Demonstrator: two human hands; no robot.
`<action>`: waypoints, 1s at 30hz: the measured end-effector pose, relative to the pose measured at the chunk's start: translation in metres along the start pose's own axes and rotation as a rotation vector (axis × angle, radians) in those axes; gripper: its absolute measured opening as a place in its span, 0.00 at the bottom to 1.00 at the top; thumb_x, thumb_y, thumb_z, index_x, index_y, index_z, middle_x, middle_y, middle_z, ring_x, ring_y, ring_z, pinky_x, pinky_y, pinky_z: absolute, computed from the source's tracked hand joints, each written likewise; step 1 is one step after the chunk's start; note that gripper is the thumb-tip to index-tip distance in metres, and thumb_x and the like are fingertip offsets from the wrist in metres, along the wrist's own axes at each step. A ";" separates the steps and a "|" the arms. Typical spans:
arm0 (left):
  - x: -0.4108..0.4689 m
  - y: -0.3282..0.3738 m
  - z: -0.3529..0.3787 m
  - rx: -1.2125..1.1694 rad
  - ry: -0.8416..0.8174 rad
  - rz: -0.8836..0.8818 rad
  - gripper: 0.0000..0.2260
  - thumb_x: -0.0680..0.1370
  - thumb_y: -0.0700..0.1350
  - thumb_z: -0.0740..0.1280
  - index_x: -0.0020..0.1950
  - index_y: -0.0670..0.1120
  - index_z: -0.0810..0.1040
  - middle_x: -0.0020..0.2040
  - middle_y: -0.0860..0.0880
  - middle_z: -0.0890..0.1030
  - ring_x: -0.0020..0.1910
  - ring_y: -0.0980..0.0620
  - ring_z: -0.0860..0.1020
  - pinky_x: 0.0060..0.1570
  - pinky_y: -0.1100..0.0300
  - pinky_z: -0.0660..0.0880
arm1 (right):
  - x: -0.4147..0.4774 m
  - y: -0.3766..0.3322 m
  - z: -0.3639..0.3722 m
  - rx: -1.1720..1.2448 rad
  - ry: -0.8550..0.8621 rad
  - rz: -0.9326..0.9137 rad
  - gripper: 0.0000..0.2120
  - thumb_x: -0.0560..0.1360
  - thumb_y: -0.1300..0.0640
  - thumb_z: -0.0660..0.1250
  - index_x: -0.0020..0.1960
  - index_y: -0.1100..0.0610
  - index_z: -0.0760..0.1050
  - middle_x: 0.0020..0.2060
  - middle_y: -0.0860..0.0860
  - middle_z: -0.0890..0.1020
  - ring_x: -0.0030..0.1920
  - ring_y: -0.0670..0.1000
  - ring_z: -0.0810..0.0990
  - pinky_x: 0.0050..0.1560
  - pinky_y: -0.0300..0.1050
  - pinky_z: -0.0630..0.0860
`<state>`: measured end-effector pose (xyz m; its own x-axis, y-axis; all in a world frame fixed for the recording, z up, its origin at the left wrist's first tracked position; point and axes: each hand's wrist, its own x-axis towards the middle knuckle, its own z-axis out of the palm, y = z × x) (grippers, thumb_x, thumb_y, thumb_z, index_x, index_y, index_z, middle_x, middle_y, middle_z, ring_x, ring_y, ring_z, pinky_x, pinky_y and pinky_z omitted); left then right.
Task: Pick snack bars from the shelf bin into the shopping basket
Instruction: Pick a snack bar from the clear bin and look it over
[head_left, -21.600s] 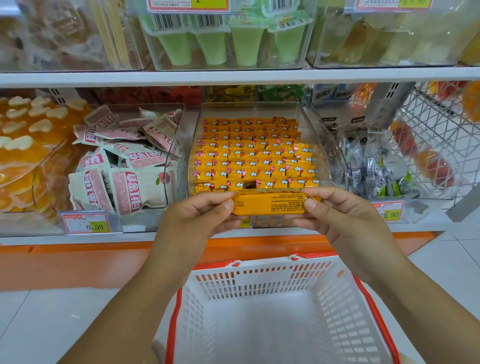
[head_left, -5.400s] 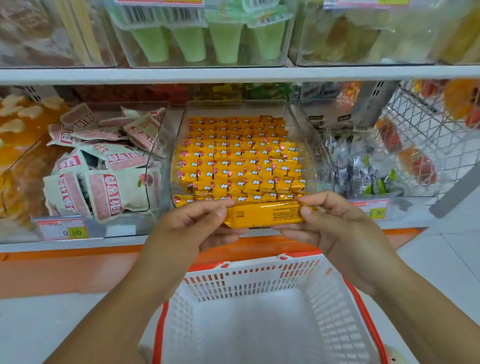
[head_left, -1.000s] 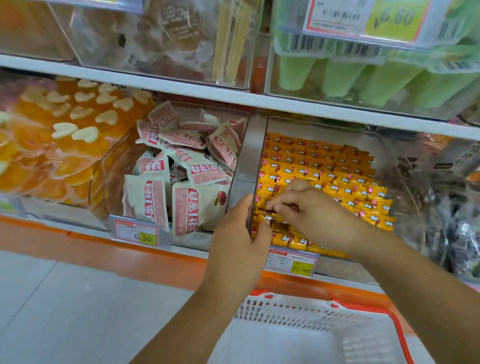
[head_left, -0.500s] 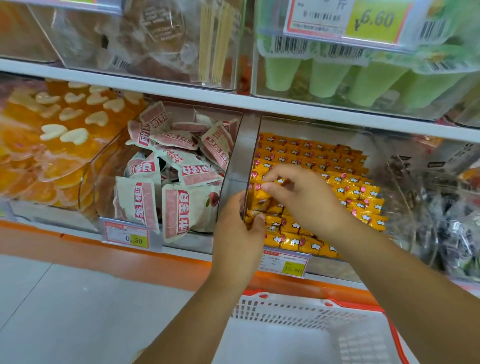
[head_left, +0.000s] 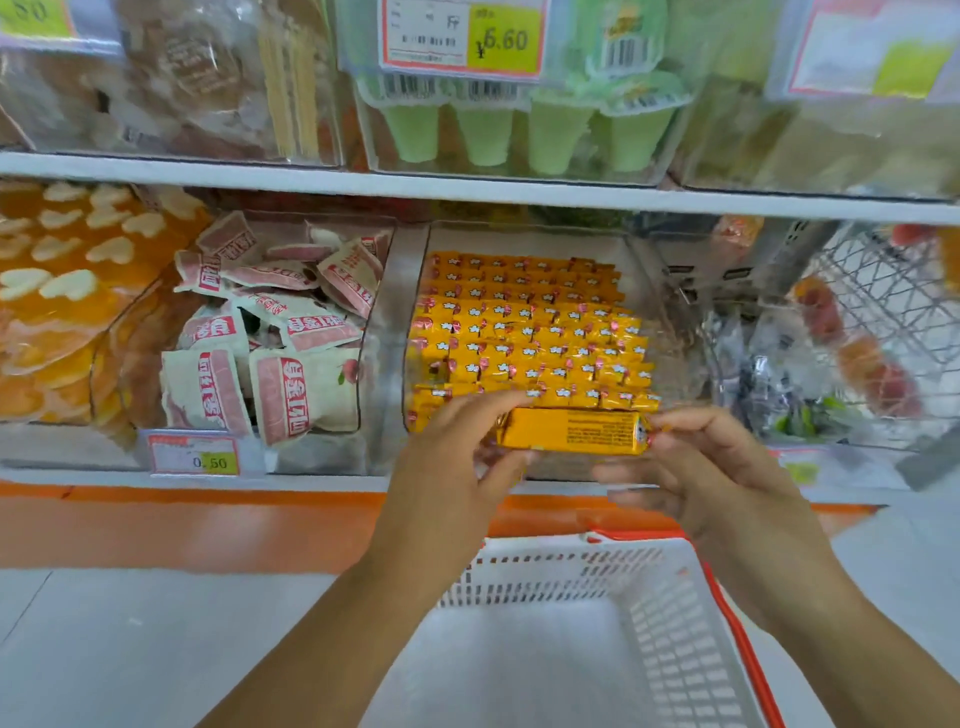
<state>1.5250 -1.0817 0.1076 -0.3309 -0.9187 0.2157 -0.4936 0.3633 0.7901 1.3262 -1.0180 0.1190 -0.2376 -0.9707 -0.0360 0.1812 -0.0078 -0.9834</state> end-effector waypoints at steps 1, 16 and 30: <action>-0.004 0.003 0.003 -0.041 -0.019 -0.035 0.20 0.76 0.44 0.72 0.59 0.66 0.73 0.48 0.64 0.76 0.45 0.69 0.75 0.41 0.78 0.68 | -0.004 0.001 -0.004 0.031 -0.009 0.030 0.10 0.64 0.50 0.74 0.42 0.52 0.79 0.40 0.59 0.83 0.46 0.66 0.85 0.40 0.50 0.82; -0.007 0.006 0.001 -0.848 -0.026 -0.366 0.11 0.80 0.34 0.62 0.52 0.46 0.83 0.49 0.42 0.86 0.47 0.42 0.85 0.39 0.60 0.82 | 0.008 -0.004 -0.015 0.151 -0.135 0.115 0.07 0.71 0.64 0.65 0.49 0.62 0.74 0.43 0.60 0.85 0.48 0.63 0.85 0.47 0.45 0.83; -0.003 -0.002 -0.008 -0.725 0.050 -0.347 0.10 0.77 0.39 0.66 0.42 0.50 0.85 0.42 0.46 0.86 0.46 0.47 0.86 0.40 0.64 0.80 | 0.018 0.006 -0.013 0.046 -0.086 0.051 0.19 0.59 0.47 0.81 0.42 0.55 0.78 0.41 0.56 0.85 0.45 0.60 0.86 0.47 0.43 0.83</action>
<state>1.5337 -1.0811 0.1098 -0.2097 -0.9728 -0.0986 0.0888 -0.1194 0.9889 1.3105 -1.0320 0.1102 -0.1448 -0.9871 -0.0686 0.2348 0.0331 -0.9715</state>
